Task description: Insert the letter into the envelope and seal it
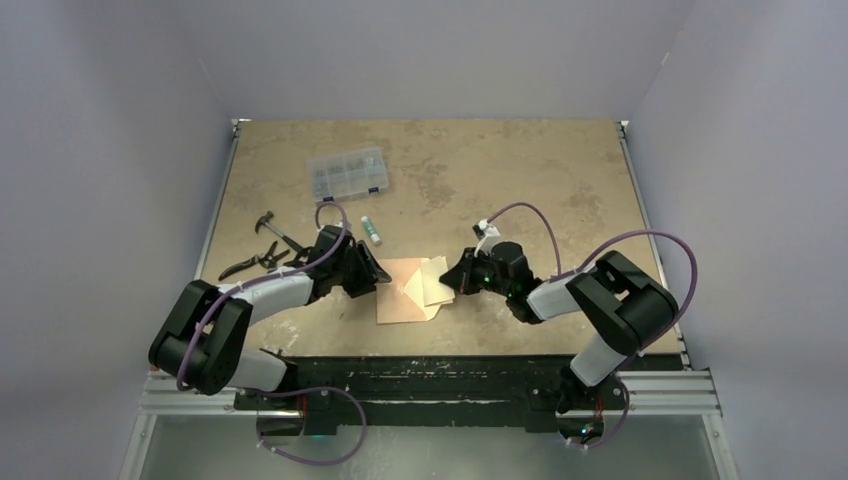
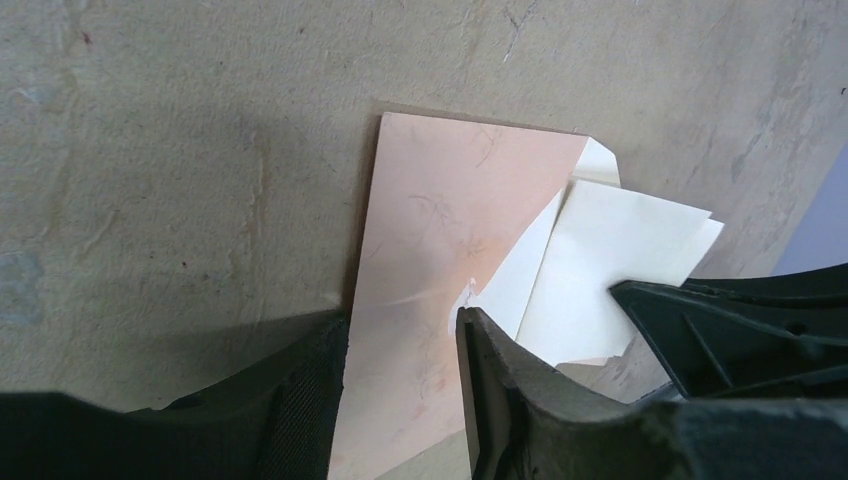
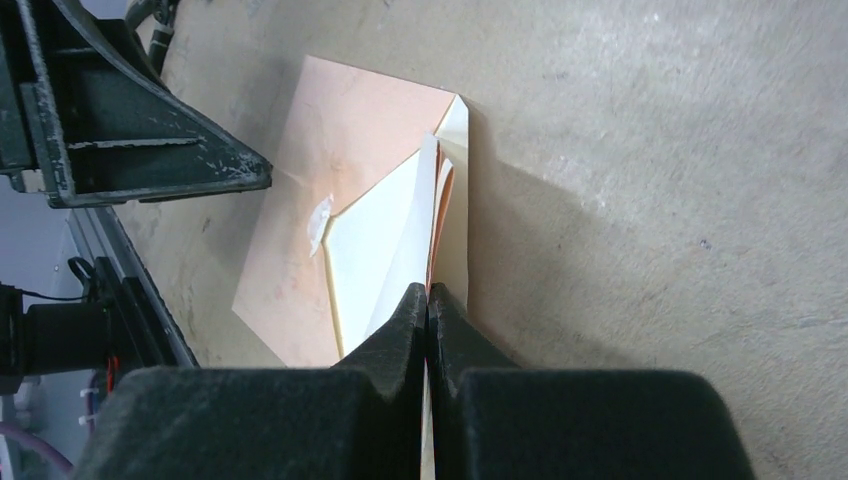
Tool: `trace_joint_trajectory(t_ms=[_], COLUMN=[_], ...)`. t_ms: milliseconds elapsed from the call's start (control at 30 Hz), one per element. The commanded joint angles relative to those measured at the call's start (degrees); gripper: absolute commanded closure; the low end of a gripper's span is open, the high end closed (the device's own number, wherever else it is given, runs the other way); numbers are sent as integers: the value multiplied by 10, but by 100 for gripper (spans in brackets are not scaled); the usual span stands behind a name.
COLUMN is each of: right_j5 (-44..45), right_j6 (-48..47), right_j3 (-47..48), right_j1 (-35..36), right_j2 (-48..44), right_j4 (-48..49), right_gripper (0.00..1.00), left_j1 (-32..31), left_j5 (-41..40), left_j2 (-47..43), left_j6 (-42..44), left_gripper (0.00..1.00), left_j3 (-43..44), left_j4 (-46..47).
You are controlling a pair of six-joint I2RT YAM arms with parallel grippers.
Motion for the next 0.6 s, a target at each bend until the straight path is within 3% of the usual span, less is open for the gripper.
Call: trace_joint_trajectory(t_ms=[0, 267, 567], right_j5=[9, 67, 90], right_j6=[35, 130, 163], right_j3=[4, 64, 49], right_j1=[9, 13, 13], right_j2=[9, 21, -12], right_j4=[0, -138, -141], right_gripper=[100, 100, 100], left_j1=[-9, -20, -20], left_j5=[-2, -8, -42], left_j2=[30, 33, 21], left_j6=[-13, -50, -86], left_gripper=[56, 59, 64], left_j3=[-12, -19, -22], left_j4=[-49, -27, -4])
